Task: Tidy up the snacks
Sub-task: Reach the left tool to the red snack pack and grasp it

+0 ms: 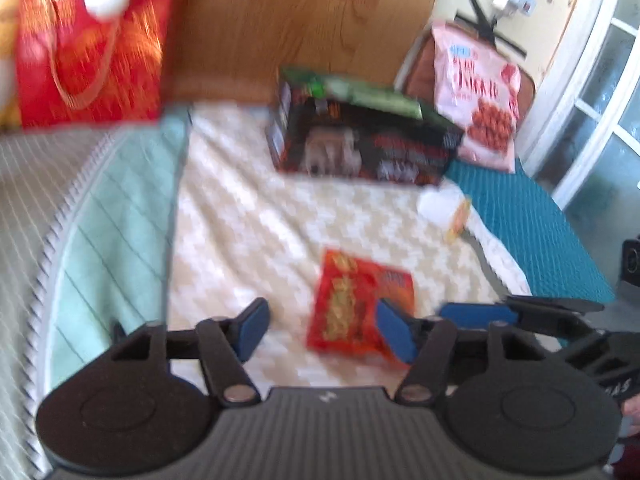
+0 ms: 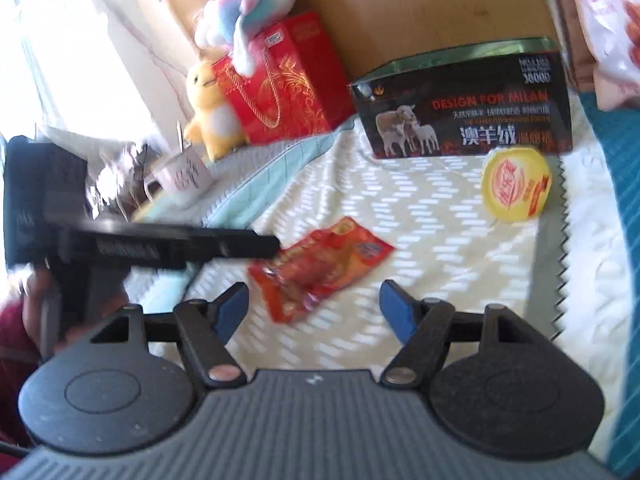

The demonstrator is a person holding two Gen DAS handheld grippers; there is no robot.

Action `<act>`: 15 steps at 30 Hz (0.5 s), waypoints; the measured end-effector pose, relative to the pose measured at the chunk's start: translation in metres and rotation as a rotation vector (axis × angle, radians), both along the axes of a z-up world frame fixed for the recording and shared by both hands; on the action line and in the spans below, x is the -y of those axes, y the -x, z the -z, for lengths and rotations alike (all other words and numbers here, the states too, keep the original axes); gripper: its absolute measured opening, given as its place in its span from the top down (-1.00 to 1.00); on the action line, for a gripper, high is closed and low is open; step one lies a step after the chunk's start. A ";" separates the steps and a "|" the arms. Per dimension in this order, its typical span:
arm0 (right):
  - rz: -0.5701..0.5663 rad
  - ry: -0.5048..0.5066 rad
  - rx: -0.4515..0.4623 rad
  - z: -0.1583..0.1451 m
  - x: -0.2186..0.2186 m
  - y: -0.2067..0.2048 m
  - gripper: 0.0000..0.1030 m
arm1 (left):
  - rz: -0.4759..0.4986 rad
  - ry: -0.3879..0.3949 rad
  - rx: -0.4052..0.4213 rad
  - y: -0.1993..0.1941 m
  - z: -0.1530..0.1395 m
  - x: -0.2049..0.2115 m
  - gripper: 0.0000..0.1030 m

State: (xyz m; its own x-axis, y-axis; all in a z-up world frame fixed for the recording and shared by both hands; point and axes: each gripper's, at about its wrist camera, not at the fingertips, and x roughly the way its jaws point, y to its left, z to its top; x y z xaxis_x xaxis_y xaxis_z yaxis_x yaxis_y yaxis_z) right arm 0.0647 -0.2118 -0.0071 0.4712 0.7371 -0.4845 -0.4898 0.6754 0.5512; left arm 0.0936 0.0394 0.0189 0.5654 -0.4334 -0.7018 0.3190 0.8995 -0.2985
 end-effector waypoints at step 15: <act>0.165 -0.168 -0.122 0.010 0.042 0.001 0.02 | 0.030 0.308 -0.188 -0.031 0.017 0.016 0.54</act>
